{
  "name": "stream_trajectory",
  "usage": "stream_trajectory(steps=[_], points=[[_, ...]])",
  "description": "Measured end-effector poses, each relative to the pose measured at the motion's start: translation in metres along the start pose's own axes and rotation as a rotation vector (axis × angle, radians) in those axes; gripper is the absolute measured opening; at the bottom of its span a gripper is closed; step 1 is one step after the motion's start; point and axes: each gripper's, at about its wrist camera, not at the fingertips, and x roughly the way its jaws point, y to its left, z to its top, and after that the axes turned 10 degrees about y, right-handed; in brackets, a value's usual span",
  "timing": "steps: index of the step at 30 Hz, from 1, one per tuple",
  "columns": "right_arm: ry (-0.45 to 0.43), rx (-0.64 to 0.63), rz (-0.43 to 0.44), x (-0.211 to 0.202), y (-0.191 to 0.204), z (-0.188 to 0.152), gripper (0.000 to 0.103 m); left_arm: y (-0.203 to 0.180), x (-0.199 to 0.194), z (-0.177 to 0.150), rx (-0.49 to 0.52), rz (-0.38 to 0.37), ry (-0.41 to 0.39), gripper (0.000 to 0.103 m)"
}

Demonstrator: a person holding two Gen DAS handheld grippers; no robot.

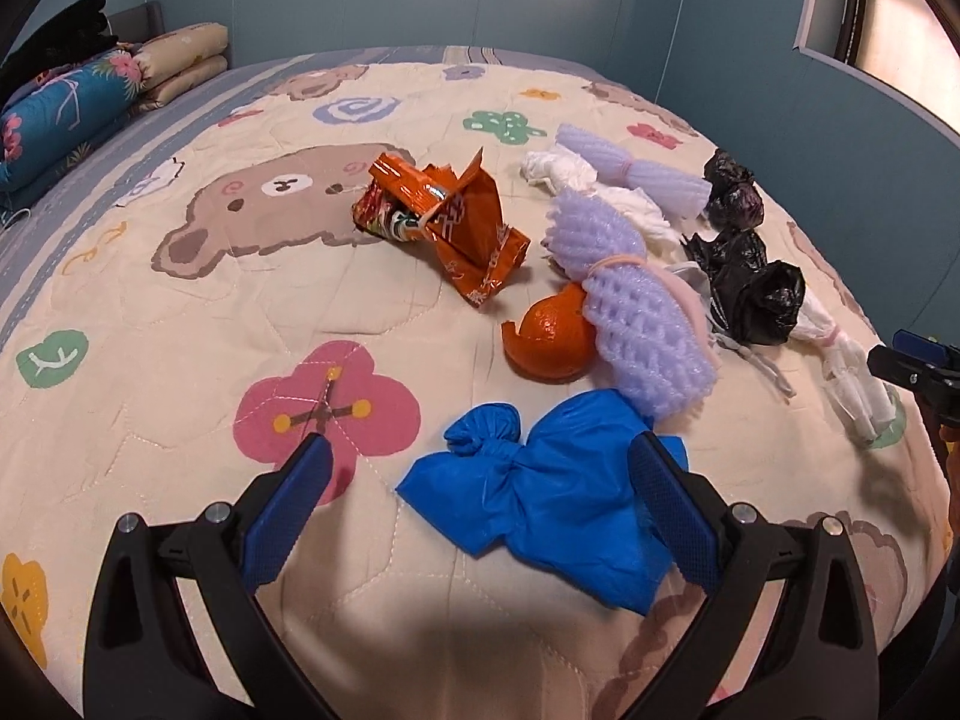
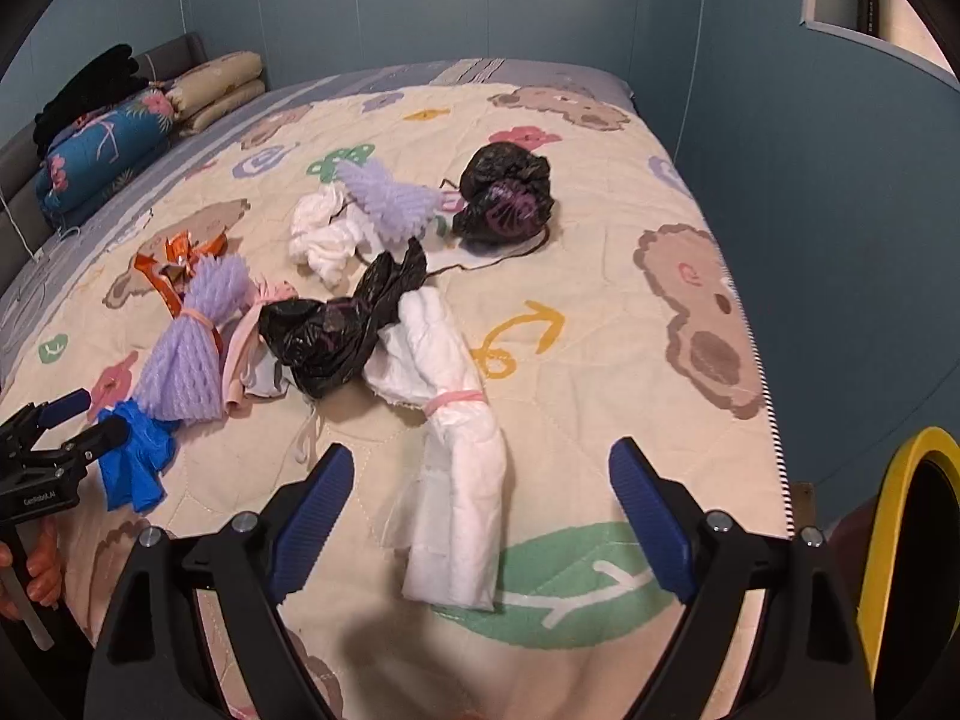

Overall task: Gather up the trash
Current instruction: 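Grasp the blue glove with left tool while right tool grasps the white bag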

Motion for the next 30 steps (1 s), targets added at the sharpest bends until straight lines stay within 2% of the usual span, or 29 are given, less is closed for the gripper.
stream_trajectory(steps=[9,13,16,18,22,23,26,28,30], points=[[0.03,-0.012,-0.005,0.019,0.005,0.008,0.084,0.0,0.011,0.003,-0.001,-0.013,0.009,0.095],[0.038,-0.016,-0.003,0.026,0.008,0.009,0.077,0.0,0.012,0.002,-0.005,-0.026,-0.003,0.094],[0.046,-0.015,-0.005,0.031,0.01,0.011,0.074,-0.001,0.014,0.002,0.004,-0.035,0.003,0.081],[0.053,-0.019,-0.006,0.035,0.012,0.013,0.068,-0.003,0.015,0.002,0.011,-0.042,0.004,0.075],[0.069,-0.043,-0.02,0.041,0.018,0.013,0.053,-0.008,0.014,0.002,0.032,-0.061,0.007,0.052],[0.075,-0.047,-0.024,0.043,0.019,0.013,0.05,-0.01,0.014,0.002,0.039,-0.065,0.008,0.042],[0.079,-0.043,-0.04,0.046,0.019,0.012,0.038,-0.012,0.013,0.001,0.047,-0.081,0.005,0.032],[0.079,-0.033,-0.045,0.046,0.017,0.012,0.026,-0.012,0.011,0.0,0.053,-0.093,0.004,0.029],[0.078,-0.024,-0.038,0.045,0.015,0.012,0.024,-0.011,0.008,0.0,0.049,-0.101,0.004,0.028]])
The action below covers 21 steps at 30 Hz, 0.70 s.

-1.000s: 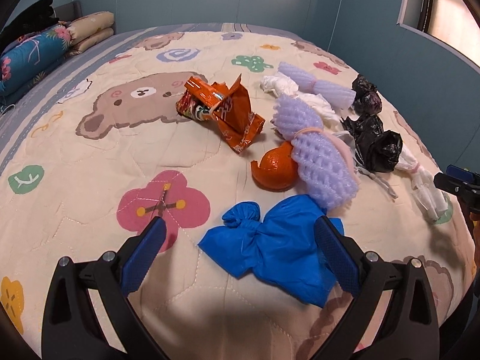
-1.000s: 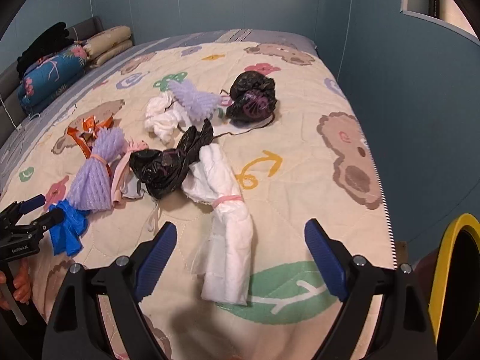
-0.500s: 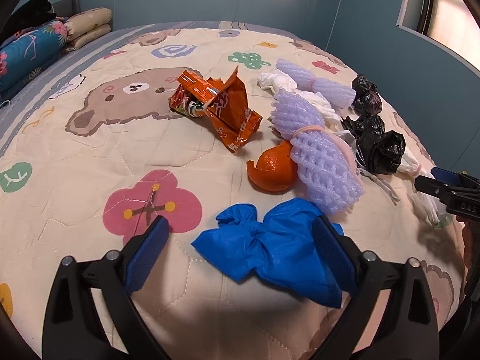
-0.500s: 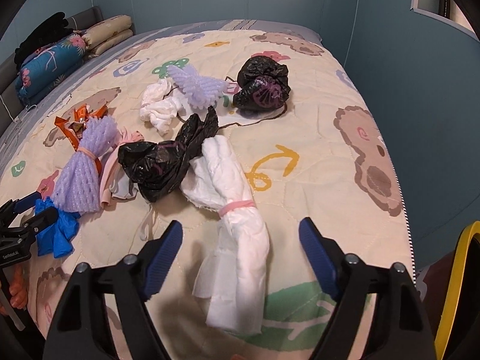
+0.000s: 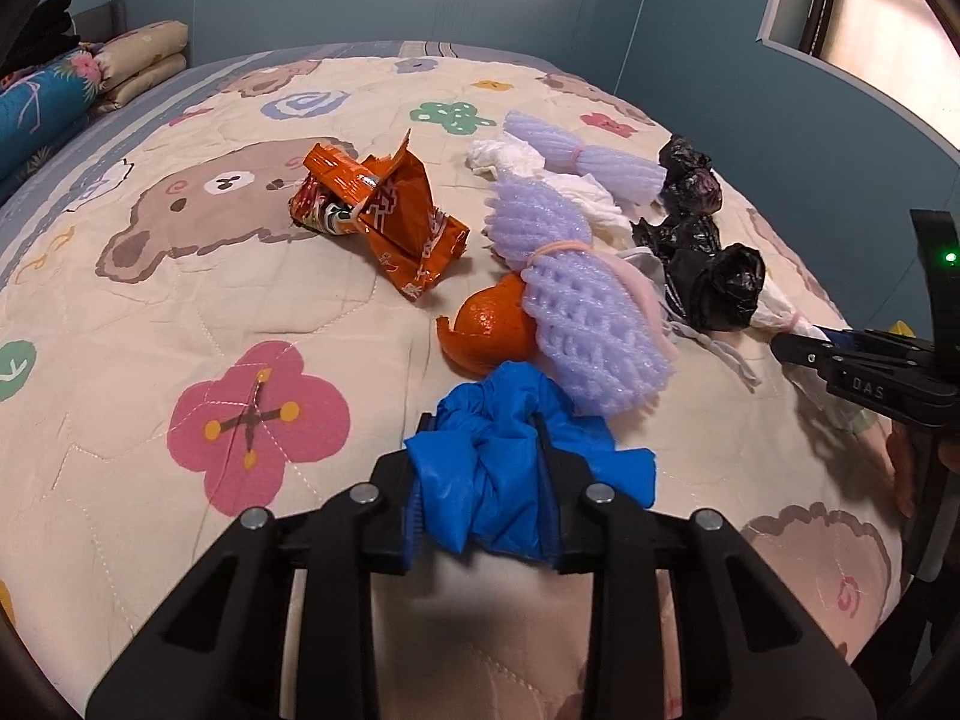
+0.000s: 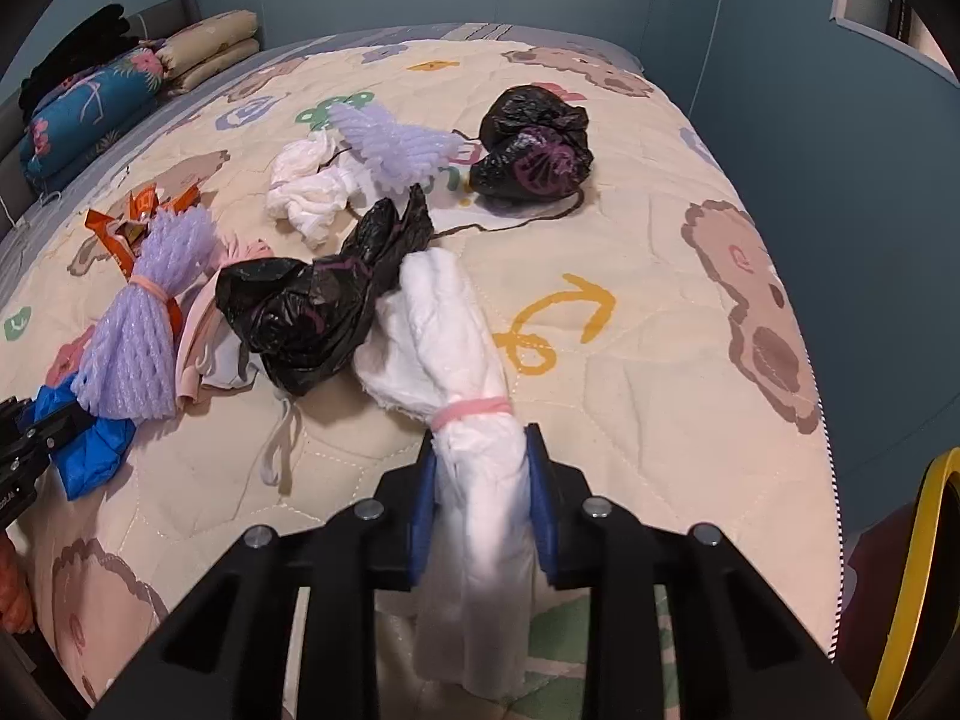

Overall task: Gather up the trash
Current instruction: 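Grasp the blue glove with left tool while right tool grasps the white bag, then carry glove and white bag to the yellow bin and release both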

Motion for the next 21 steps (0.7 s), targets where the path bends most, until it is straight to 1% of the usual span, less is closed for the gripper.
stream_trajectory(steps=[4,8,21], points=[[0.005,-0.001,-0.01,-0.001,-0.002,-0.001,0.021,0.003,-0.006,0.0,-0.009,-0.012,0.001,0.027],[-0.009,0.011,-0.004,-0.009,-0.004,-0.003,0.021,0.006,-0.016,-0.001,-0.019,-0.021,-0.012,0.025],[-0.084,0.071,0.063,-0.068,-0.023,-0.016,0.021,0.018,-0.061,0.01,-0.058,0.003,-0.1,0.024]])
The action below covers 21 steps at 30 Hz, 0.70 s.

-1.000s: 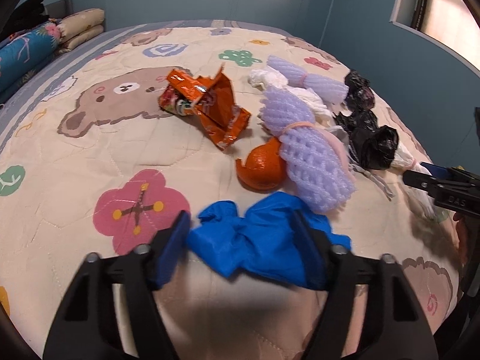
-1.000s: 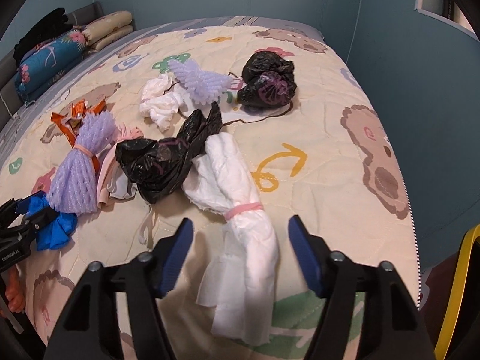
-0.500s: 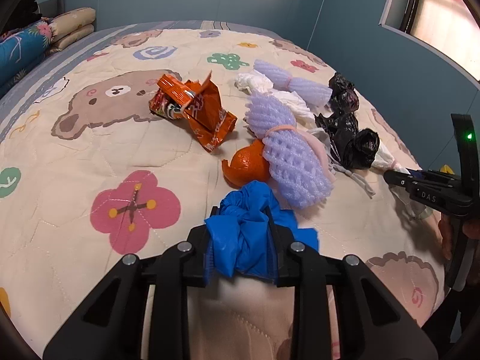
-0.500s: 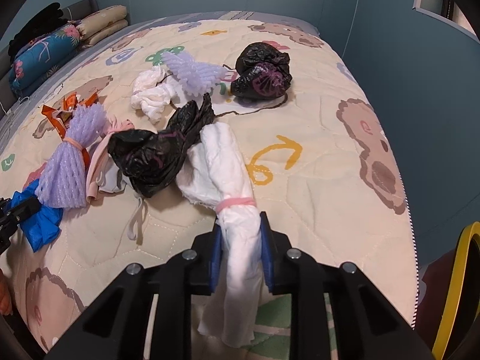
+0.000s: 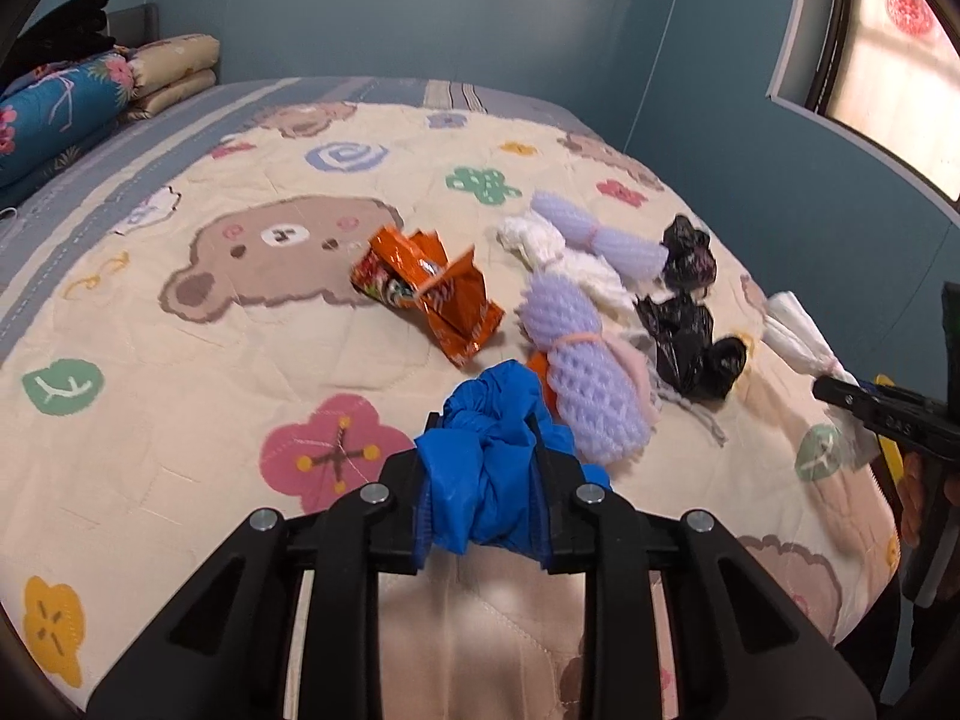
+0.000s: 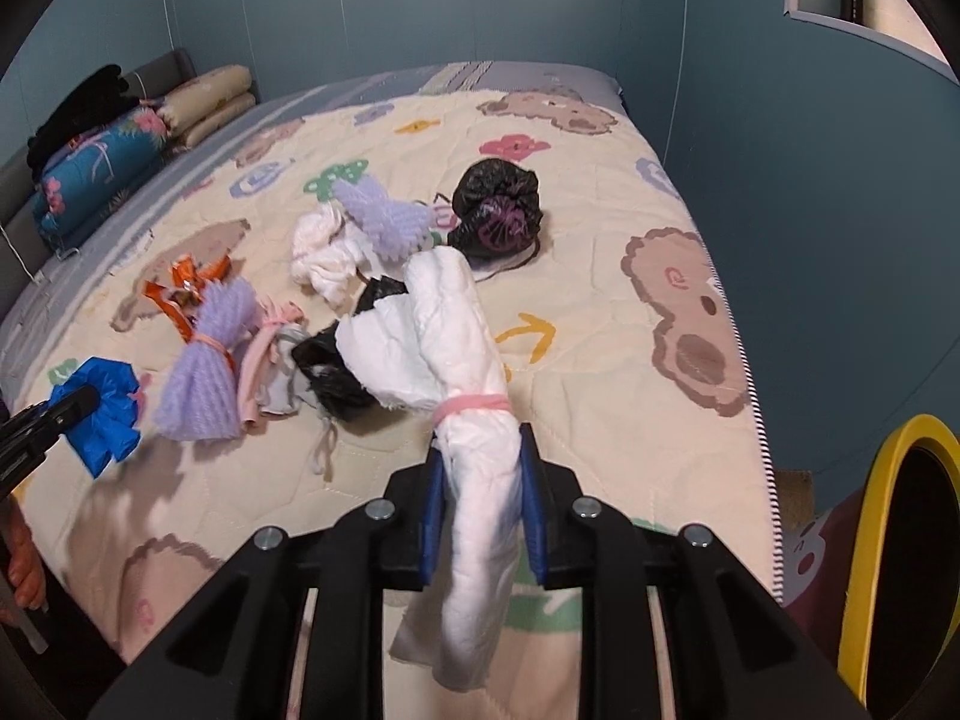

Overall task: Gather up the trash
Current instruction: 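Carry glove and white bag to the yellow bin and release both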

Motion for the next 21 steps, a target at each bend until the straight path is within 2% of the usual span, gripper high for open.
stream_trajectory(steps=[7,11,21], points=[[-0.042,0.004,0.021,-0.028,-0.003,-0.01,0.021,-0.013,-0.017,0.011,0.007,0.006,-0.042,0.024],[-0.039,0.016,0.045,-0.036,-0.01,-0.015,0.021,-0.028,-0.018,0.014,0.022,-0.004,-0.037,0.024],[-0.061,0.04,0.049,-0.06,-0.035,-0.031,0.021,-0.087,-0.018,0.022,0.125,-0.039,-0.041,0.024]])
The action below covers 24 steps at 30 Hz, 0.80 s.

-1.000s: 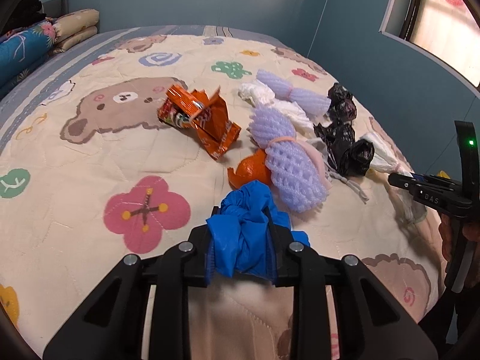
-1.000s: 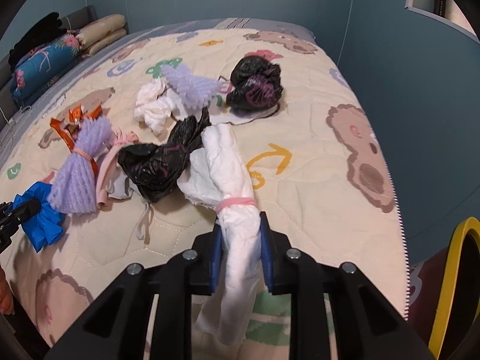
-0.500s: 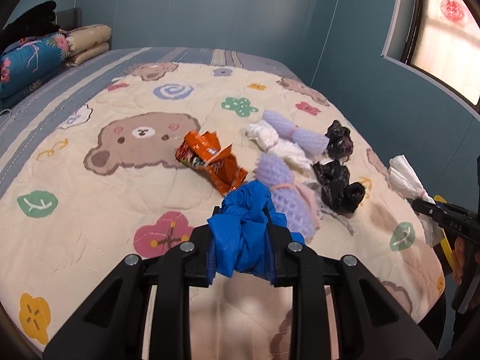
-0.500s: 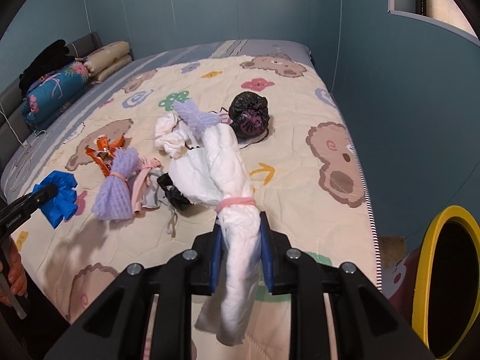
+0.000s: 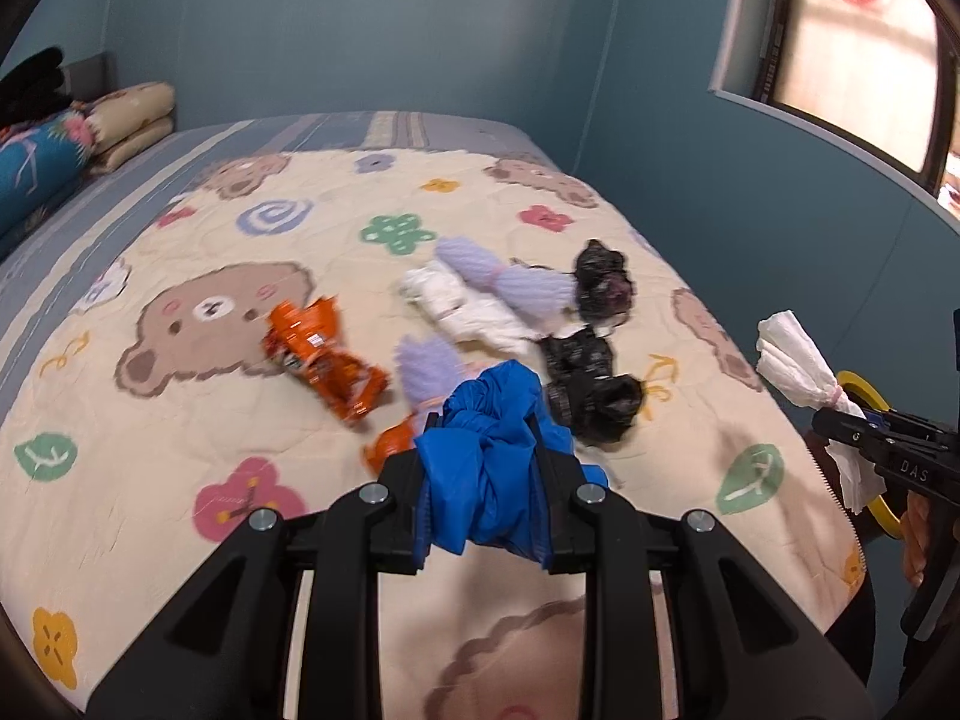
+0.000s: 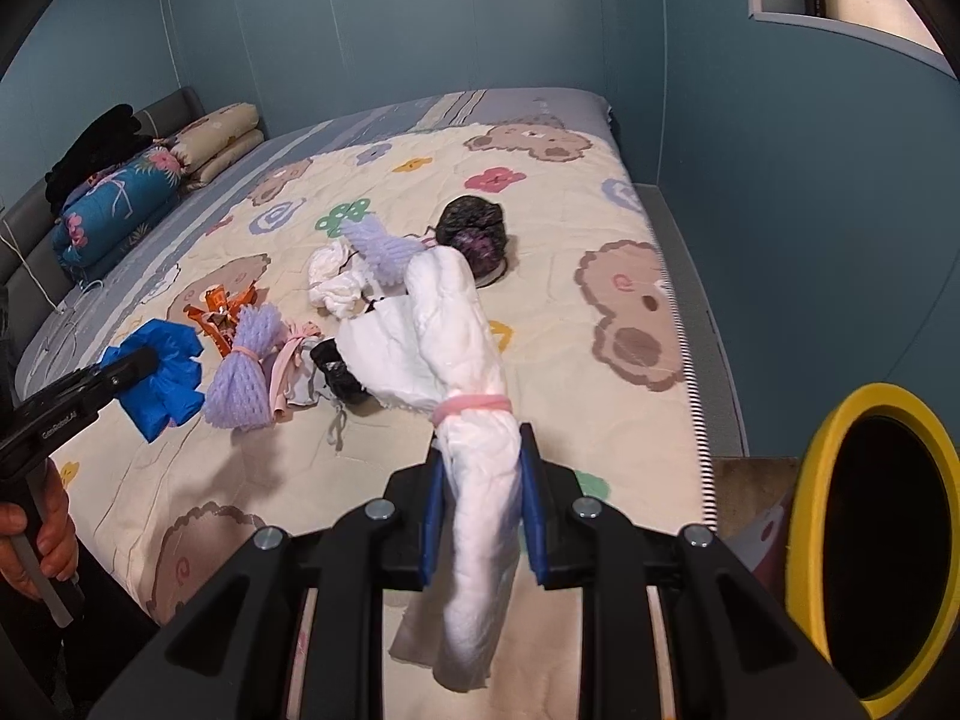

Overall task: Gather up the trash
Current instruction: 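Carry glove and white bag to the yellow bin and release both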

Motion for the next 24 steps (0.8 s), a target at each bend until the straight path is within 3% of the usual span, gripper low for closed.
stream_trajectory(steps=[12,24], points=[[-0.056,0.075,-0.05,-0.039,-0.055,-0.015,0.021,-0.086,0.006,0.031,0.131,-0.085,-0.02,0.024],[-0.103,0.182,-0.12,-0.074,-0.124,-0.026,0.021,-0.193,0.026,0.057,0.264,-0.219,-0.018,0.024]])
